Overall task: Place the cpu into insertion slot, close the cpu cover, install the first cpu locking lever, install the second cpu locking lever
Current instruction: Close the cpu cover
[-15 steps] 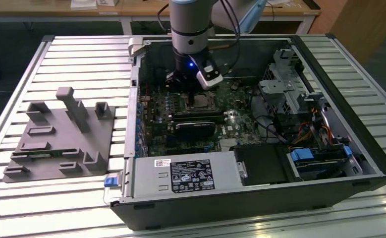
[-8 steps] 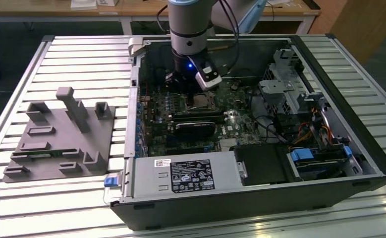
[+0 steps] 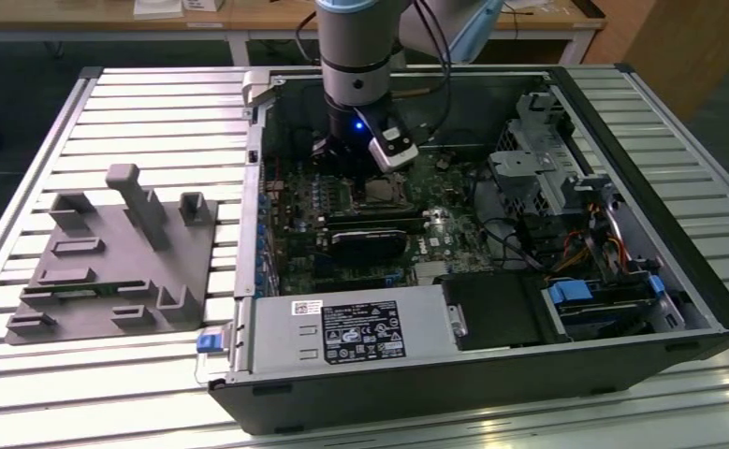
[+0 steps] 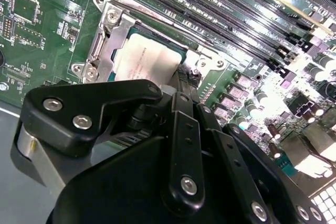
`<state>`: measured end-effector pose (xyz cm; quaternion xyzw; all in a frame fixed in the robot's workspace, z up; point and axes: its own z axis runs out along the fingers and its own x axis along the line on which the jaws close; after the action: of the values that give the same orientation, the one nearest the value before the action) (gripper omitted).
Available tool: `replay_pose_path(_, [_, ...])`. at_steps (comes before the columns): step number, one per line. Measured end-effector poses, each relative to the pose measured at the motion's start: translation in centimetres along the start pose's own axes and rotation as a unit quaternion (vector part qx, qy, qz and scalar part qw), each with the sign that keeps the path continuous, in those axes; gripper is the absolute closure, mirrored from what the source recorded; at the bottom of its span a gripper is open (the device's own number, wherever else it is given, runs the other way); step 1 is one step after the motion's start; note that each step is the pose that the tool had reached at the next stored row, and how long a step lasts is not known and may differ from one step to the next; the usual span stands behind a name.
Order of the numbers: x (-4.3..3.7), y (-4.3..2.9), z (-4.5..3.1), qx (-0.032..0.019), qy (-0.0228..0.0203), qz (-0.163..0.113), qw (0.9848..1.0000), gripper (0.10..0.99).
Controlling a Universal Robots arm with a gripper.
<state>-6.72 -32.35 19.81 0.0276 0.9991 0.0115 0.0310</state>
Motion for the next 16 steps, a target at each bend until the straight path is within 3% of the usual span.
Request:
replay_pose_path(9, [-0.12,0.02,-0.05,-0.0002,-0.0002,0.000,1.0000,0.980])
replay_pose_path(16, [-0.18,0.04,-1.23,-0.0001,-0.0001,0.000,1.0000,0.980])
